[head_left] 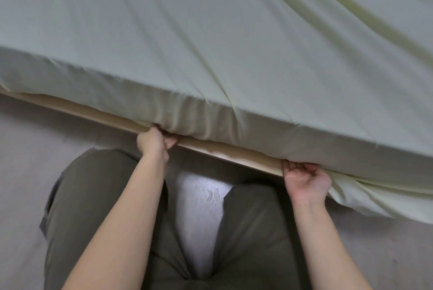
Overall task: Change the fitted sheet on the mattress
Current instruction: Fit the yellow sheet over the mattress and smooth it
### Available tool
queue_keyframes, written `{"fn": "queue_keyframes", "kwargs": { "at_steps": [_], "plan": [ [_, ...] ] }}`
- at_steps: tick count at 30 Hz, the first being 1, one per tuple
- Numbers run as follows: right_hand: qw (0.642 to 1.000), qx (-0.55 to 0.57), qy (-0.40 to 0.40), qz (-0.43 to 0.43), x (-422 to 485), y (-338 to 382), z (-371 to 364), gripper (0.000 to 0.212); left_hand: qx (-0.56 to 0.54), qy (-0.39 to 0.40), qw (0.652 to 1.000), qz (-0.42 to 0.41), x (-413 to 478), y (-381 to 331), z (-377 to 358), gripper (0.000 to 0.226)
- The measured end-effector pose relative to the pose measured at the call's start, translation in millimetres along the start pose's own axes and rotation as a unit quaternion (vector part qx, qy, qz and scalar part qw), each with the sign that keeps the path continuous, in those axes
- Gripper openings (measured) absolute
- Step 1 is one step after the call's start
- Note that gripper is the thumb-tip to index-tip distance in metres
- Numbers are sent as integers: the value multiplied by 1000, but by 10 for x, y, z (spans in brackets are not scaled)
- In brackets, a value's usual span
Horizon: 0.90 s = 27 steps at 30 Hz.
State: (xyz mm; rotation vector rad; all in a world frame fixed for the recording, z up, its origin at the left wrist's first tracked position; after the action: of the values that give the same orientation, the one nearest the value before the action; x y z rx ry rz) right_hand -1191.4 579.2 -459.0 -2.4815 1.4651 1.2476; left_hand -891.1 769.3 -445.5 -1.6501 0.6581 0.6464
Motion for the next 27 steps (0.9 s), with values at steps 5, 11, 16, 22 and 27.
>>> {"fn": "queue_keyframes", "kwargs": {
  "at_steps": [5,11,16,22,27],
  "plan": [
    [1000,-12,16,9,5,-16,10,39,-136,40,990,8,198,-309,121,51],
    [1000,-10,13,9,2,-1,5,42,-159,32,985,55,238,-503,-63,39],
    [1000,-12,-2,5,4,14,-7,42,-152,52,985,55,187,-440,-101,40],
    [1000,-13,11,0,-10,27,20,40,-105,-51,993,-17,-77,25,9,23],
    [1000,-13,-14,-14,0,30,23,46,-83,123,984,96,-442,683,-353,51]
  ]
}}
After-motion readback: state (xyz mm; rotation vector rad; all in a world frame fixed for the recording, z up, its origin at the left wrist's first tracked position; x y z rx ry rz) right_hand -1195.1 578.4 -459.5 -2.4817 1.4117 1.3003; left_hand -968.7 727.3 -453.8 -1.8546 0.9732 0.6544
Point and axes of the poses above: each hand's wrist, its own x-axis towards the middle knuckle, its own z-axis out of the back of the hand, y = z × x, the point moved 6 cm from there along x, towards the middle knuckle, and after that the axes turned 1 degree about -x, right-handed, at the moved point
